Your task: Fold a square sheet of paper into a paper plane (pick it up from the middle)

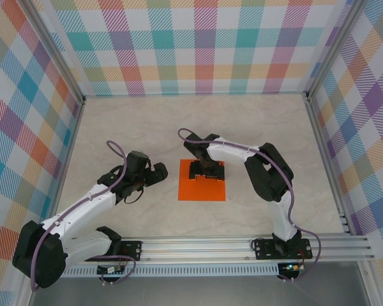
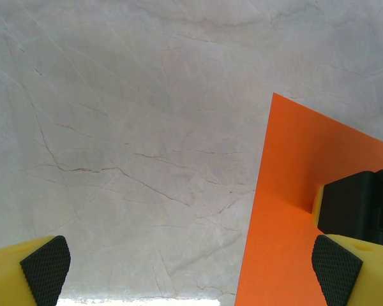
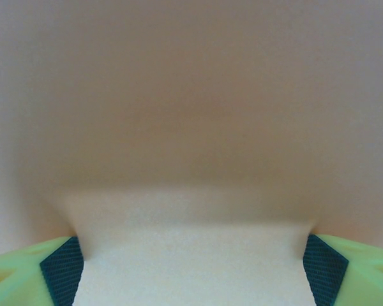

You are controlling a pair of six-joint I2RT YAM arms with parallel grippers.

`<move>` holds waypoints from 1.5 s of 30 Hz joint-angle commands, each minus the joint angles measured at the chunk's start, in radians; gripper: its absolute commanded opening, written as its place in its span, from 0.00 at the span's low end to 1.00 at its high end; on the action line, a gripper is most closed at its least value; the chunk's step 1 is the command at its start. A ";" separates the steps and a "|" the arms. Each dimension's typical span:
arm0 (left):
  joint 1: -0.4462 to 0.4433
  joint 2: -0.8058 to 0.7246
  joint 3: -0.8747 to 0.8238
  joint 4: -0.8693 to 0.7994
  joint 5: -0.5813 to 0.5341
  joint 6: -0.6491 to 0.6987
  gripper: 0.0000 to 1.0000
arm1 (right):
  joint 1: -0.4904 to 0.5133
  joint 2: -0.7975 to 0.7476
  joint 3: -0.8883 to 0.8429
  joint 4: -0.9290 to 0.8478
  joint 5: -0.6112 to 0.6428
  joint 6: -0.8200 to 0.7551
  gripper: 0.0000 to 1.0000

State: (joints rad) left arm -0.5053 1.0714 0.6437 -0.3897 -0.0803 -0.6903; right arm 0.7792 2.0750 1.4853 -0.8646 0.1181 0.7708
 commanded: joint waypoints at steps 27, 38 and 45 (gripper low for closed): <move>0.005 -0.001 0.008 -0.025 0.000 -0.009 1.00 | 0.001 -0.171 -0.069 0.071 -0.121 -0.061 0.30; 0.005 0.012 0.015 -0.027 0.009 -0.012 1.00 | -0.086 -0.368 -0.264 0.332 -0.408 -0.008 0.30; 0.005 0.011 0.010 -0.012 0.022 -0.011 1.00 | -0.143 -0.425 -0.367 0.514 -0.584 0.040 0.32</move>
State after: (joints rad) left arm -0.5053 1.0779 0.6437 -0.3916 -0.0689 -0.6914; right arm 0.6468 1.6798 1.1469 -0.4660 -0.3447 0.7746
